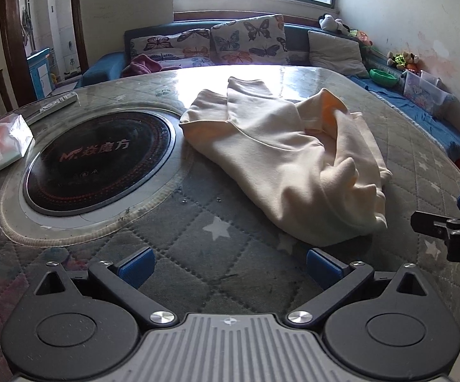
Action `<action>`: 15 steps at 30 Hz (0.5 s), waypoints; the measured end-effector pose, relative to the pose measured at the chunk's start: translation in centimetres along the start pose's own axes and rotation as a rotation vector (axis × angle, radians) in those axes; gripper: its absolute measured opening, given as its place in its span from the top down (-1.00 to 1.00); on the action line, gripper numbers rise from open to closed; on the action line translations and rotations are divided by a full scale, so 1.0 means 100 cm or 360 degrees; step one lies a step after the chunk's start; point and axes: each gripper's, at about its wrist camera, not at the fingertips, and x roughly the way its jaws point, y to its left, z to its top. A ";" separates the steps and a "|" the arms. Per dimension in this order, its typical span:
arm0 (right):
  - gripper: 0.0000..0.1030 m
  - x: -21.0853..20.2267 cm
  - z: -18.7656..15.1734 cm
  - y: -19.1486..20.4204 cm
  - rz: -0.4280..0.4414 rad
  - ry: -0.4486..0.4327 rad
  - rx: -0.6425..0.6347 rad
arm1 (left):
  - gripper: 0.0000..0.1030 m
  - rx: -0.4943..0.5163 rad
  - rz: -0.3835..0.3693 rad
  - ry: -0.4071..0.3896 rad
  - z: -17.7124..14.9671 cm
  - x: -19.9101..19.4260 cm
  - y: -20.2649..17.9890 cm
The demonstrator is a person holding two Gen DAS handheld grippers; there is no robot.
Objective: Fold clothes
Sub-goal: 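Approach the crumpled cream sweatshirt with both grippers open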
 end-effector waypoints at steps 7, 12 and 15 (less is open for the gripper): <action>-1.00 -0.002 -0.002 0.007 0.0027 0.0006 -0.0032 | -1.00 0.0028 -0.0006 0.0012 -0.001 -0.002 -0.006; -1.00 -0.004 -0.002 0.011 0.0041 -0.0002 -0.0046 | -1.00 0.0042 -0.0001 0.0024 -0.002 -0.002 -0.009; -1.00 -0.007 -0.003 0.013 0.0052 -0.0013 -0.0050 | -1.00 0.0046 0.0002 0.0026 -0.003 -0.003 -0.011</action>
